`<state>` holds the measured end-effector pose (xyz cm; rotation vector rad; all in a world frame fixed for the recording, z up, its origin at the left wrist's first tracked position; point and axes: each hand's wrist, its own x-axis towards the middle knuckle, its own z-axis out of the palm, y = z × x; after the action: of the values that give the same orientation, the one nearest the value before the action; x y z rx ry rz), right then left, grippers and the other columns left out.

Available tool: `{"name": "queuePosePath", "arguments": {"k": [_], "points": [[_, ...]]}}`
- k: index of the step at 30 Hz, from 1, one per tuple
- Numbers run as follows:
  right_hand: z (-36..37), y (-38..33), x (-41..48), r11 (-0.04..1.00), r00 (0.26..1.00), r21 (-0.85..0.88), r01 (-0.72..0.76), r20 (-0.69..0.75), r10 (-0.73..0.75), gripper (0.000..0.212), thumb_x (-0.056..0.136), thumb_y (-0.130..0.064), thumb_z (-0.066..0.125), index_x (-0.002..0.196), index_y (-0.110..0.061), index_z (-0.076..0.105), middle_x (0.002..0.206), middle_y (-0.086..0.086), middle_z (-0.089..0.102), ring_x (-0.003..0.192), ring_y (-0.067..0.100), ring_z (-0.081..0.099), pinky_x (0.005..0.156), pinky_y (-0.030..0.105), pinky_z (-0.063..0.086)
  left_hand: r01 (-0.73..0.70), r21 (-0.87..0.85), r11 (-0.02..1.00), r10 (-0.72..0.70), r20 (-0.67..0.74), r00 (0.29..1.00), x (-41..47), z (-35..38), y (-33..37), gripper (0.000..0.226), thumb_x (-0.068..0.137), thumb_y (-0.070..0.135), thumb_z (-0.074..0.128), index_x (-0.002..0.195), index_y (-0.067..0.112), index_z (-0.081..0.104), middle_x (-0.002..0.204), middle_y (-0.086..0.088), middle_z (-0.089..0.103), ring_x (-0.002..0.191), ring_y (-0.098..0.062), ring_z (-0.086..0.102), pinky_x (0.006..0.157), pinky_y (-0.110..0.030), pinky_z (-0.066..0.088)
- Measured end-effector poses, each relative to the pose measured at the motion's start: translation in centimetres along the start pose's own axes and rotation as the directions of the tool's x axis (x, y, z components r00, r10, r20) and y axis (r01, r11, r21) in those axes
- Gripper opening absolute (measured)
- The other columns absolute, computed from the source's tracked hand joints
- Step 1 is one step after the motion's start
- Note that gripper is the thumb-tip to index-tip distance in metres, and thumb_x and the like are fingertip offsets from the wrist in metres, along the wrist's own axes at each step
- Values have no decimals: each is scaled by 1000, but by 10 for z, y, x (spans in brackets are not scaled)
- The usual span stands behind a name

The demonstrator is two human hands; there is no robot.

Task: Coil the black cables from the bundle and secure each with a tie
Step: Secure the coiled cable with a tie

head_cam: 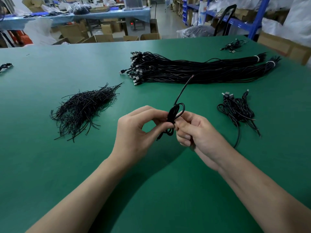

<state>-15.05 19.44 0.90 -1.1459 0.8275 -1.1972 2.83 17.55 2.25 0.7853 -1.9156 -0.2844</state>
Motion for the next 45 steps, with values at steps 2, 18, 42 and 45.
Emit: {"name": "queuePosePath", "arguments": {"k": [2, 18, 42, 45], "points": [[0, -1, -1, 993, 997, 97, -66, 34, 63, 19, 95, -17, 55, 77, -17, 62, 58, -7, 41, 49, 8, 32, 48, 18, 30, -78, 44, 996, 78, -18, 997, 1, -1, -2, 11, 85, 14, 81, 94, 9, 79, 83, 4, 72, 76, 1, 61, 72, -4, 36], [2, -4, -6, 260, 826, -894, 365, 181, -534, 25, 103, -26, 54, 83, -12, 61, 66, -7, 52, 62, 13, 48, 59, 30, 40, 730, -383, 566, -520, 522, 676, -4, 5, -18, 41, 85, 60, 64, 85, 21, 77, 74, 1, 64, 60, -14, 46, 51, -19, 33], [-4, -3, -1, 994, 998, -108, 20, -54, -26, 27, 103, -20, 54, 77, -13, 61, 58, 0, 40, 52, 11, 33, 49, 21, 30, -190, 119, 975, 193, -19, 981, 1, 1, -6, 12, 96, 15, 71, 105, 12, 79, 89, 3, 73, 77, -13, 67, 69, -22, 50], [-4, -3, -1, 820, 939, -532, 210, -125, -321, 29, 104, -28, 52, 79, -15, 57, 59, -3, 42, 55, 15, 34, 53, 33, 28, 324, -182, 928, -317, 67, 946, -2, 1, -5, 22, 99, 33, 61, 90, 20, 77, 74, 4, 72, 64, -7, 66, 59, -20, 47]]}}
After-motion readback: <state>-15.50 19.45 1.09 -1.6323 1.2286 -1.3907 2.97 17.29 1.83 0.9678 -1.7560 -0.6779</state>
